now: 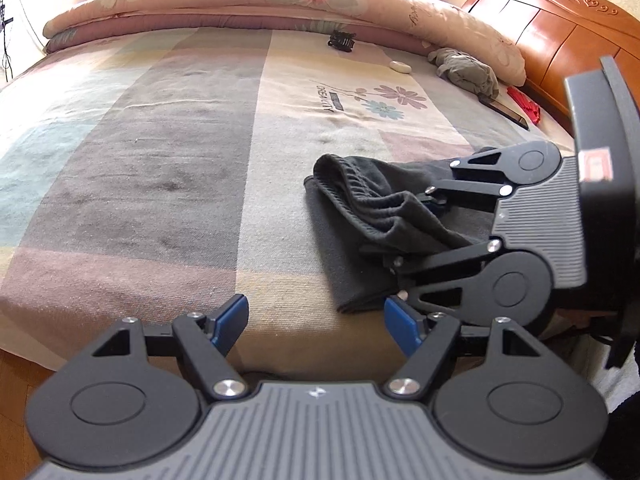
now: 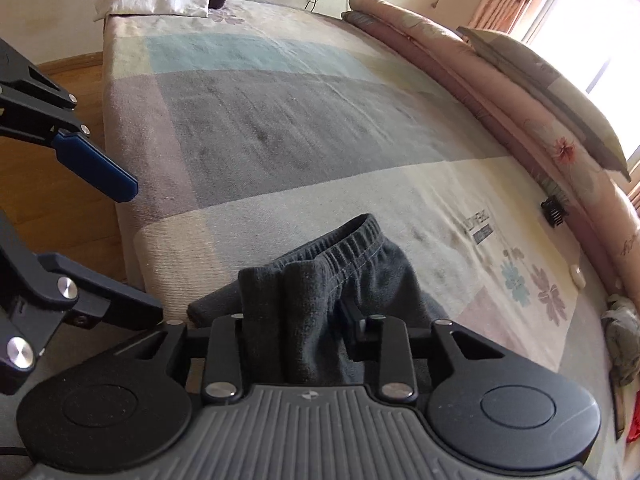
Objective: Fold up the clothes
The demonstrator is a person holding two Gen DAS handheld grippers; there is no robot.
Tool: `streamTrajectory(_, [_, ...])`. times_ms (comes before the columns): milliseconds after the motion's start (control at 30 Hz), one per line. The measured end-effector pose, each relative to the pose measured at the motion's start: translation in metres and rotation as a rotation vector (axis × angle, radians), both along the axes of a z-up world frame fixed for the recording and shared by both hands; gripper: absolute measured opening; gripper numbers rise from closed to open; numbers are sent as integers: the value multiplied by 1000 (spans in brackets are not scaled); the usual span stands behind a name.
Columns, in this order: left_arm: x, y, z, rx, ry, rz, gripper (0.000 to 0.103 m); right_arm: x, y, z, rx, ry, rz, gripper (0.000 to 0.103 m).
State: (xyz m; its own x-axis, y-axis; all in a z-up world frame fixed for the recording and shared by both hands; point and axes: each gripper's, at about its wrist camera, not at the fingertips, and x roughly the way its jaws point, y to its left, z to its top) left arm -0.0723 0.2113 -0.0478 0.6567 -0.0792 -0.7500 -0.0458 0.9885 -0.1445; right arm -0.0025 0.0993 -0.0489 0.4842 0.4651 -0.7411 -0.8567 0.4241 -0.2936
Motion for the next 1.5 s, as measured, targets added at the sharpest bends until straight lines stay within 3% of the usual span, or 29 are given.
streamTrajectory(33, [0,1,0,0,1,5,75,2,-3,3,25,45,4,57])
streamTrajectory(67, [-1,2,1,3,2,9,75,5,-7,6,50,93,9,60])
streamTrajectory(167, [-4,4,4,18,3,19,76,13,-19,15,128,210,6,63])
streamTrajectory(267, [-8,3,7,21,3,8,76,20,-38,26,185,259,-22,64])
streamTrajectory(467, [2,-1,17,29,-24,-17,77,25,-99,47,244,231,-83,69])
streamTrajectory(567, [15,-11,20,-11,-47,-55,77,30,-131,47,264,217,-160,69])
streamTrajectory(800, [52,-58,22,-107,-118,-239,76,42,-188,33,329,250,-328,69])
streamTrajectory(967, [104,-86,4,-149,-90,-338,76,44,-209,26,371,268,-391,69])
streamTrajectory(1067, [135,-81,-17,-107,-43,-298,76,45,-219,25,379,263,-414,69])
streamTrajectory(1133, [149,-65,-27,-92,-8,-241,69,46,-227,24,379,261,-432,69])
streamTrajectory(1233, [152,-42,-25,-122,-9,-220,67,49,-240,20,387,268,-459,69])
streamTrajectory(1333, [143,-44,-7,-99,-14,-191,67,53,-249,18,403,281,-473,69])
streamTrajectory(1433, [126,-58,8,-177,-53,-271,75,53,-253,18,431,299,-456,69])
streamTrajectory(1500, [116,-65,4,-240,-36,-336,77,54,-251,16,436,328,-433,69])
